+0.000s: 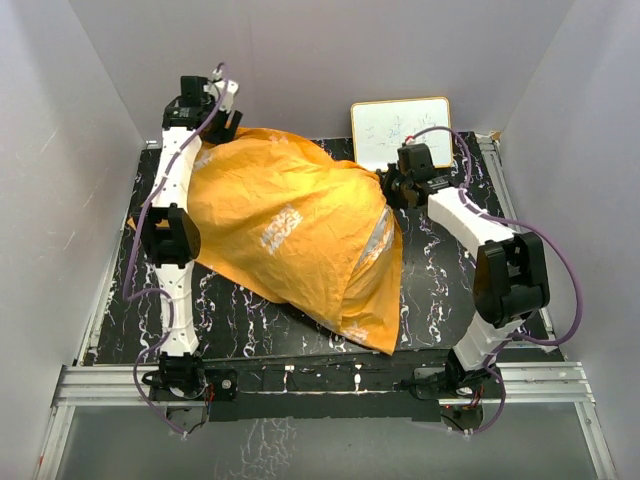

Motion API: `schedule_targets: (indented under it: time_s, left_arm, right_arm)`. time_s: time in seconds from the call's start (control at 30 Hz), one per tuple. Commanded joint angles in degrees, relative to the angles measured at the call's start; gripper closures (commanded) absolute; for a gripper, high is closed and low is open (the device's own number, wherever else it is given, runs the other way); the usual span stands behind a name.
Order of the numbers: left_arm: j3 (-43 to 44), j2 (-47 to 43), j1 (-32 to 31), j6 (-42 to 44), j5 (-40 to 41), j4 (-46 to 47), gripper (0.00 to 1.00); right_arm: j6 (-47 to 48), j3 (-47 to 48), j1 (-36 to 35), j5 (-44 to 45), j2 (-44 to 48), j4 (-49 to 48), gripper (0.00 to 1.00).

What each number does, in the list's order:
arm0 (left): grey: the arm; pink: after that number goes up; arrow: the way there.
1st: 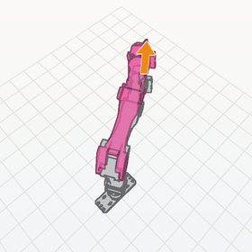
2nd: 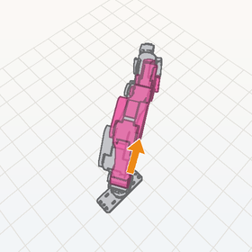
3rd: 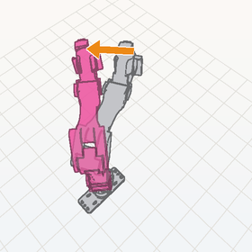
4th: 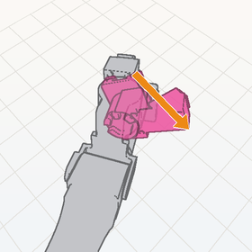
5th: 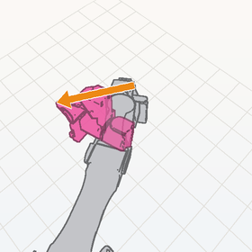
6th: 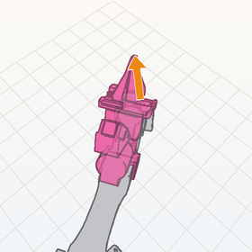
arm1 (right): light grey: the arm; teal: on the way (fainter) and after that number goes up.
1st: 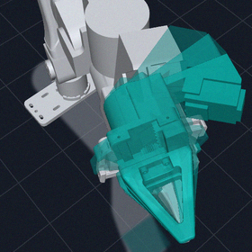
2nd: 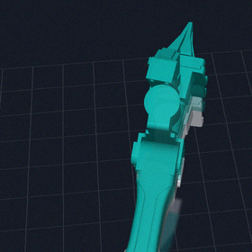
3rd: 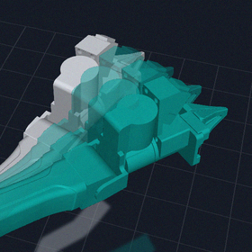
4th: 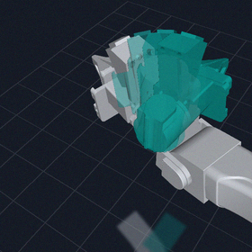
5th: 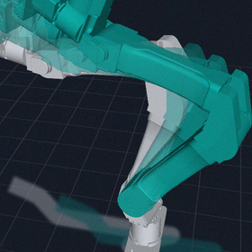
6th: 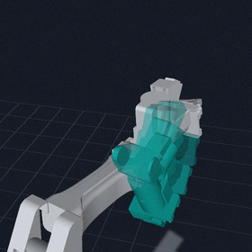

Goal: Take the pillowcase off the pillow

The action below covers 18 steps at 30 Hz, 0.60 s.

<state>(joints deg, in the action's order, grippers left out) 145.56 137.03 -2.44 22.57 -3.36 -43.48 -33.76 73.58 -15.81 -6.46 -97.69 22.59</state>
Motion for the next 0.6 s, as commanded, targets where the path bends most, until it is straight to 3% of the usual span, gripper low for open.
schedule_targets:
  time_s: [0.0,0.1,0.2,0.27,0.37,0.57]
  left_arm:
    - [-7.55,-17.35,-11.97,9.37,-0.47,-3.11,0.22]
    - [-17.99,-25.9,-19.16,10.3,-4.86,-2.08,0.15]
    - [-18.83,-27.4,-22.52,5.7,-15.95,-6.28,0.05]
    - [-18.73,-27.41,-24.1,3.13,-22.44,-7.77,0.03]
    - [-24.32,-28.77,-27.07,1.29,-25.0,-4.26,0.03]
    - [-36.51,-30.76,-32.86,0.68,-21.63,-1.33,0.03]
  right_arm:
    - [1.42,7.79,-0.42,-3.55,0.8,-6.43,0.92]
    - [0.6,8.62,-0.53,-6.62,-0.76,-7.74,0.9]
    - [-1.38,8.31,-1.28,-8.37,-1.96,-8.94,0.88]
    - [-2.95,7.9,-1.79,-9.53,-3.21,-9.96,0.87]
    - [-4.8,7.72,-2.85,-10.5,-4.2,-10.65,0.83]
    - [-6.55,4.33,-0.95,-7.47,-0.57,-10.19,0.44]
